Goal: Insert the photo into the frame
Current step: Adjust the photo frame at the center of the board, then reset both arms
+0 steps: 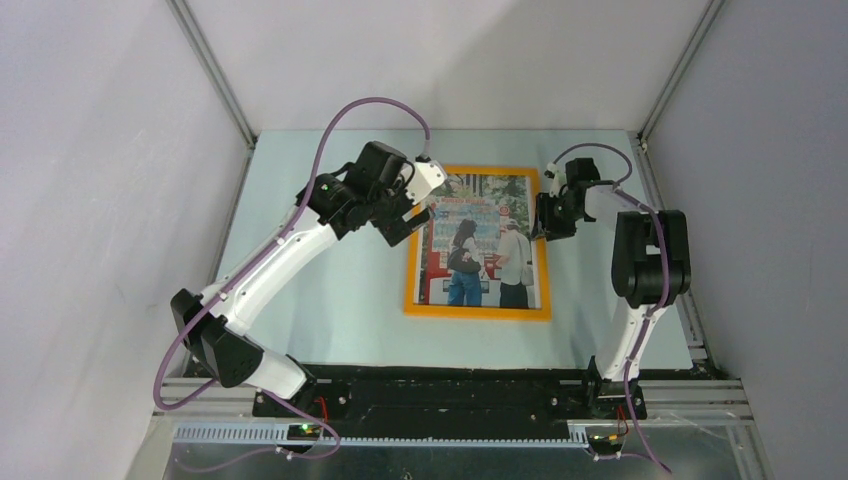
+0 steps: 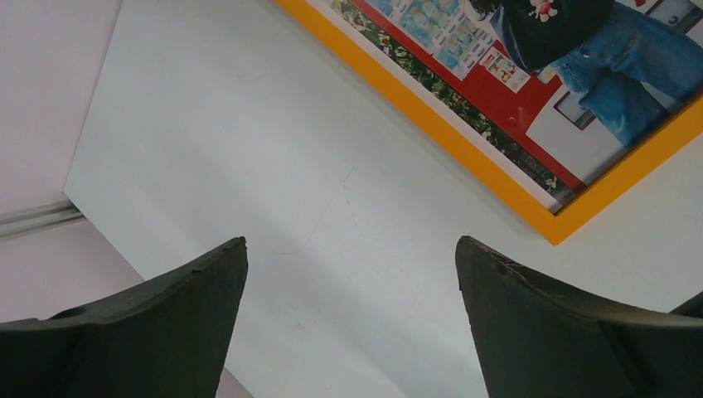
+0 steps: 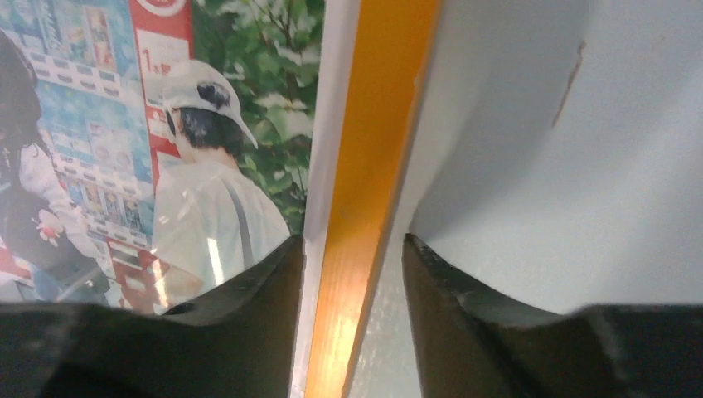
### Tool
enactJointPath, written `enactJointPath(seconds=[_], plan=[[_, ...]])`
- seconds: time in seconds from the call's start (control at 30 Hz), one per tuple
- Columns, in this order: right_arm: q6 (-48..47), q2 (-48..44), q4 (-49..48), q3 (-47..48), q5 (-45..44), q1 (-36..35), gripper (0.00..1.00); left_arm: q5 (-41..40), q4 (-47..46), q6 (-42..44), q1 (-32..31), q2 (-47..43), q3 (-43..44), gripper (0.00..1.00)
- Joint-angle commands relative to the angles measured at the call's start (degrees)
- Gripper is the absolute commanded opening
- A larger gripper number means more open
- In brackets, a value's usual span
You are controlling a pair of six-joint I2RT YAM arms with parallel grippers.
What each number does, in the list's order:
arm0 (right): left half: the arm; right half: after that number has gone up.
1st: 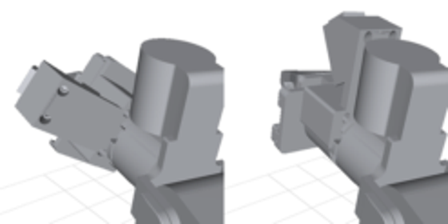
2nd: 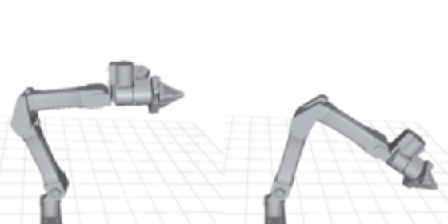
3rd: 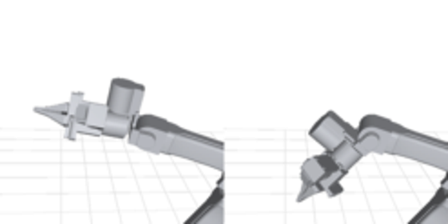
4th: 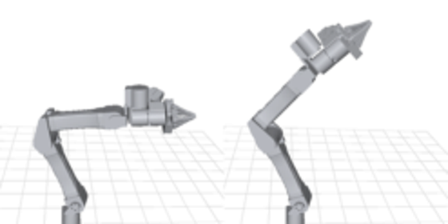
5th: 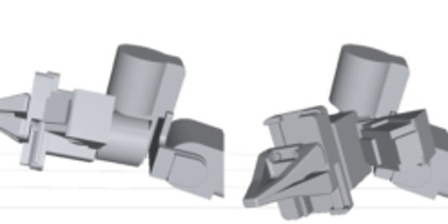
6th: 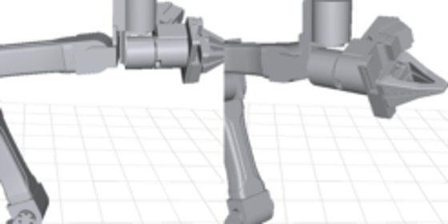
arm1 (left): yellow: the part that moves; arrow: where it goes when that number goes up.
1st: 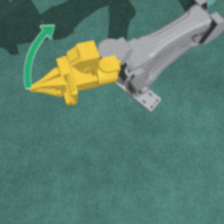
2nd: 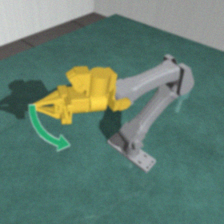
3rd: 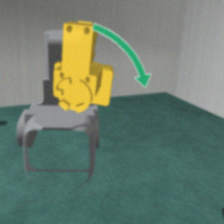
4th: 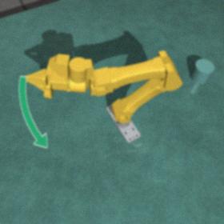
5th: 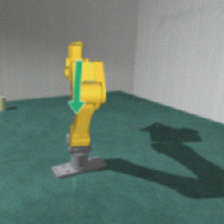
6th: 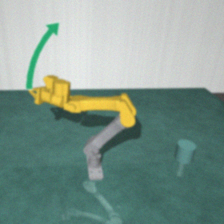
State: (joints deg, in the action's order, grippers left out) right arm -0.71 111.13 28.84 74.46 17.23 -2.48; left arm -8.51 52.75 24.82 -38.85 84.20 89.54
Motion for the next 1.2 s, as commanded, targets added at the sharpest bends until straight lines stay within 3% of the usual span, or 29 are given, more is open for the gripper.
enactJointPath(seconds=[0.0,0.13,0.23,0.53,0.8,1.17], plan=[[-2.5,-5.1,3.6,-1.1,-0.1,0.9,0.59,-0.8,-2.4,-1.7,0.9,-2.4,-0.1,1.00],[-2.8,-9.5,4.1,-1.1,-1.0,1.9,0.86,-1.1,-3.2,-3.0,2.6,-3.1,0.1,1.00],[-2.8,-12.6,4.8,-1.1,-1.2,4.9,0.98,-1.6,-4.0,-4.5,3.9,-4.2,0.1,1.00],[-3.9,-27.9,2.5,-6.9,-3.5,11.2,1.00,-3.1,-8.5,-11.4,12.4,-10.7,-2.1,1.00],[-4.3,-43.9,2.8,-13.2,-6.3,11.9,0.99,-2.1,-12.6,-17.6,20.7,-20.4,-5.5,1.00],[-9.2,-61.1,4.2,-20.4,-9.3,11.9,0.99,-0.9,-18.3,-20.7,24.9,-37.7,-18.8,1.00]])
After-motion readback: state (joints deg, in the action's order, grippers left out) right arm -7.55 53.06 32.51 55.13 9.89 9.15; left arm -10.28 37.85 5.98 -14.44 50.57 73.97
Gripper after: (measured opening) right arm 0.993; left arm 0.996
